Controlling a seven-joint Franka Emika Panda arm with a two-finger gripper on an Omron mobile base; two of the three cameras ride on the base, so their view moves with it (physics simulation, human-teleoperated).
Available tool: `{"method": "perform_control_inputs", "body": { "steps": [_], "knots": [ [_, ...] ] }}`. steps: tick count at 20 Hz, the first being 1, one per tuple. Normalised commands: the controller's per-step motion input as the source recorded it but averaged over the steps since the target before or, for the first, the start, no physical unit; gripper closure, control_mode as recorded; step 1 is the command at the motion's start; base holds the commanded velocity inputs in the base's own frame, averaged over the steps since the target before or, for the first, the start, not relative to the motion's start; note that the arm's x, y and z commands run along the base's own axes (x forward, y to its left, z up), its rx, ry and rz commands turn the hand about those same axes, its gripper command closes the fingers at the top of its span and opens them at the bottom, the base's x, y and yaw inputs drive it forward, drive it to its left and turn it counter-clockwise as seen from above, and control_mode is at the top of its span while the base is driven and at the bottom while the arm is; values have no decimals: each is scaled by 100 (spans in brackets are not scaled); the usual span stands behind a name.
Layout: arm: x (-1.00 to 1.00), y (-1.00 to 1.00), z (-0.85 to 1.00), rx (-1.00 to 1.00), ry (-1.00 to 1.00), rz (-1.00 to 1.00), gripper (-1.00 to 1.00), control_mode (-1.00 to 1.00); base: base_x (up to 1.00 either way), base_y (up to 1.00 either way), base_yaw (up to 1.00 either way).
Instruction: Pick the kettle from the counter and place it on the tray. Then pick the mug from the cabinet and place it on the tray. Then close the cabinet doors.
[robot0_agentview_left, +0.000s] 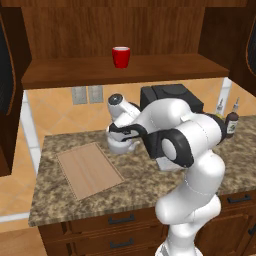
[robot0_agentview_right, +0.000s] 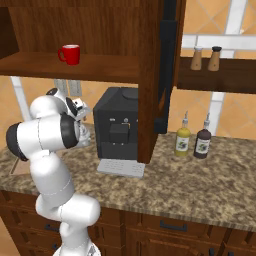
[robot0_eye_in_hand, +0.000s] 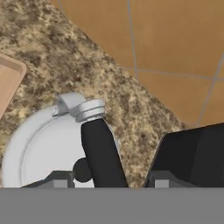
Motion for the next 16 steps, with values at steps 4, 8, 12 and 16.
{"method": "perform_control_inputs", "body": {
  "steps": [4,8,12,16],
  "knots": [
    [-3,0,-11,0,0,0,100,-100,0,0,0],
    [-21,0,-24,0,-14,0,100,-100,0,0,0],
    [-49,0,-1,1,-32,0,100,-100,0,0,0],
    [-71,0,4,1,-35,-3,100,-100,0,0,0]
  ]
}}
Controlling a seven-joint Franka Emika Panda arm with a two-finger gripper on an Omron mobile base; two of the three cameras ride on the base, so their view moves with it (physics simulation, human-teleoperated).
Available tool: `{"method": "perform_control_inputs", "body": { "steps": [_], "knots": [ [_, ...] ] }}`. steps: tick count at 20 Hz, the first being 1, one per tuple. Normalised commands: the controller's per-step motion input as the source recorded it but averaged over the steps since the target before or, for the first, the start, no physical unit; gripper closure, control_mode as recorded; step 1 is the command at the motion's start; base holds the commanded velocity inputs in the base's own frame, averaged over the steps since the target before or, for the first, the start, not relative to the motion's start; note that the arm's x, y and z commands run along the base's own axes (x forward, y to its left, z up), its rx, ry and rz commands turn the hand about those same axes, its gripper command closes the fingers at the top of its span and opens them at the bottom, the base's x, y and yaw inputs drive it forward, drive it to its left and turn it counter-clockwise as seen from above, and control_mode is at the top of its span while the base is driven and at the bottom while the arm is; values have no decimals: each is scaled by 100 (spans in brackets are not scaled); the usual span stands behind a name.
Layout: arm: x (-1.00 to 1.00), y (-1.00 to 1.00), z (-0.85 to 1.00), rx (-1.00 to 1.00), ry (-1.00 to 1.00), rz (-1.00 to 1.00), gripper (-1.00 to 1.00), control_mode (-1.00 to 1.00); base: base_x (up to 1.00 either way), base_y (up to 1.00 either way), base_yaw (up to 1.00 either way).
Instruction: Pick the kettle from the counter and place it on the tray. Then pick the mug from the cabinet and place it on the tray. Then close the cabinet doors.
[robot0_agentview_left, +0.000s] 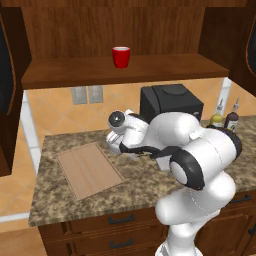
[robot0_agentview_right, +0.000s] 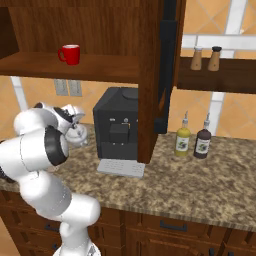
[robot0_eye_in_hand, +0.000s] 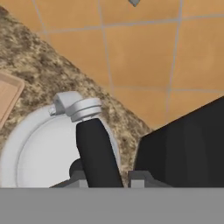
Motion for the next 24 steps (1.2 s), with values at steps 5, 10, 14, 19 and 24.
{"method": "perform_control_inputs", "body": {
  "steps": [5,10,14,19,24],
  "knots": [
    [-72,0,35,0,-15,-4,100,-100,0,0,0],
    [-51,9,75,0,0,0,100,-100,0,0,0],
    [-25,25,89,0,0,0,100,-100,0,0,0],
    [-15,41,78,0,3,0,100,-100,0,0,0],
    [-15,75,9,-5,15,3,100,-100,0,0,0]
  ]
}}
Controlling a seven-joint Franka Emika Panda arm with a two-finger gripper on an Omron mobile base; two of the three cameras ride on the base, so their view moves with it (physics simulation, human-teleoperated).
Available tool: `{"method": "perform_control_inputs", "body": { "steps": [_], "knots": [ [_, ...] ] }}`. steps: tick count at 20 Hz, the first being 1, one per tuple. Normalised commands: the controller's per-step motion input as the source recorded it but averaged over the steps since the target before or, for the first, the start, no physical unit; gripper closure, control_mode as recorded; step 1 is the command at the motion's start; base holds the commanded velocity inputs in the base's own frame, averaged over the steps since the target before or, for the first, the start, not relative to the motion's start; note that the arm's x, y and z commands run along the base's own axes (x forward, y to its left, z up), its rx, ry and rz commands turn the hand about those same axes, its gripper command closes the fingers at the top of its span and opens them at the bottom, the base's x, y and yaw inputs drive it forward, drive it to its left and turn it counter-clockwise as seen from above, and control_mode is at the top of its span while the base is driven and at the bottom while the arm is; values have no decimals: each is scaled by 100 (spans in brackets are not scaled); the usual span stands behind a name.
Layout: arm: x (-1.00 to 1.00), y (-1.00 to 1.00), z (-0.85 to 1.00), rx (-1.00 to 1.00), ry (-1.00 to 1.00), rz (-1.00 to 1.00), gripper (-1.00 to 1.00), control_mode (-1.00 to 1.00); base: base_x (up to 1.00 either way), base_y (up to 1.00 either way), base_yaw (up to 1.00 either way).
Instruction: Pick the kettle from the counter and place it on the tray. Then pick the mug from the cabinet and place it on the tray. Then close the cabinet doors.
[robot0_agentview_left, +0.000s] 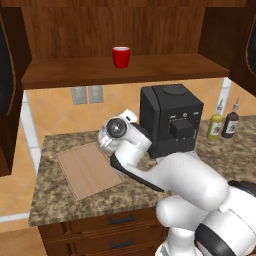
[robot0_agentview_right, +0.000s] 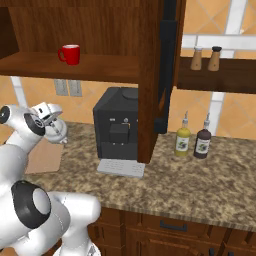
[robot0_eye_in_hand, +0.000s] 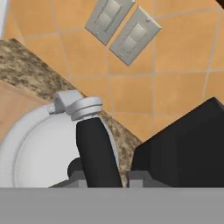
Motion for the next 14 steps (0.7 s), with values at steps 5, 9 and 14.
{"method": "perform_control_inputs", "body": {
  "steps": [5,9,14],
  "knots": [
    [0,83,-7,-7,11,0,100,-100,0,0,0],
    [9,33,-53,-5,1,0,100,-100,0,0,0],
    [6,29,-69,-3,0,0,100,-100,0,0,0]
  ]
}}
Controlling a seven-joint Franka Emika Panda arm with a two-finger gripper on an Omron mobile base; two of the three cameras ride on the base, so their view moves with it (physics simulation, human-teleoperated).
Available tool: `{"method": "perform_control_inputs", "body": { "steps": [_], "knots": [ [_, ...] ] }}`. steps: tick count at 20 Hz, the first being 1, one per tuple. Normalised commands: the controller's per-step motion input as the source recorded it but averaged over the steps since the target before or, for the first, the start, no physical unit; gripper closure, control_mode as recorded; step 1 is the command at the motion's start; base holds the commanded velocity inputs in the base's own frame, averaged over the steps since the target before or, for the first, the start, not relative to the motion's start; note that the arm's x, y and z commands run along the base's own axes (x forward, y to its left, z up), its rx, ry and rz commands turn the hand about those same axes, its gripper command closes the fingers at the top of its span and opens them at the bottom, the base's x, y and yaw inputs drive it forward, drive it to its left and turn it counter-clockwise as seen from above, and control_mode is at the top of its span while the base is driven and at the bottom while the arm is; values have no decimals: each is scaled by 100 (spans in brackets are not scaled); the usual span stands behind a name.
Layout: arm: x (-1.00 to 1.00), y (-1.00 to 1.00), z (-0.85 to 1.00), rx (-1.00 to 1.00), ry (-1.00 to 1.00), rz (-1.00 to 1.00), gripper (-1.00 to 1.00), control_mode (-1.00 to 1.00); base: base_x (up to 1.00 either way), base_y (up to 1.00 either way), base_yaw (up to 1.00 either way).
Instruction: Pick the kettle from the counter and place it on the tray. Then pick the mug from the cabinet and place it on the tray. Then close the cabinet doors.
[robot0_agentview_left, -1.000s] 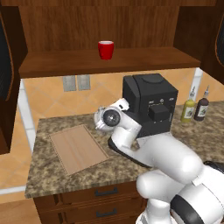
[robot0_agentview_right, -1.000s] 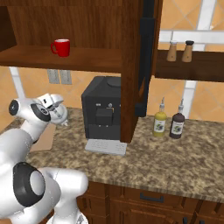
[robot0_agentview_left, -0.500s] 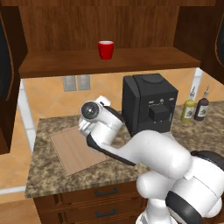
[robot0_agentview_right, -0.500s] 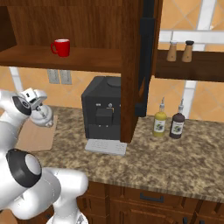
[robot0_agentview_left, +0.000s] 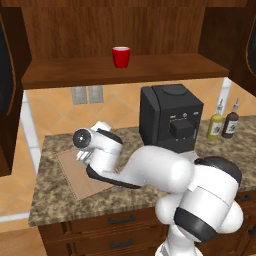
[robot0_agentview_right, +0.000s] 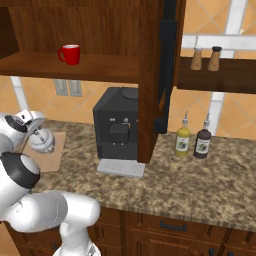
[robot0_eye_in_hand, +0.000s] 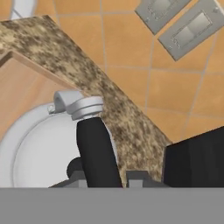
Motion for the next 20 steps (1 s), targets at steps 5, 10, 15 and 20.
{"method": "perform_control_inputs", "body": {
  "steps": [5,10,15,20],
  "knots": [
    [20,14,-30,0,0,0,100,-100,0,0,0],
    [37,15,-18,0,0,0,100,-100,0,0,0],
    [34,21,-10,0,1,0,100,-100,0,0,0],
    [20,34,-3,0,6,0,100,-100,0,0,0]
  ]
}}
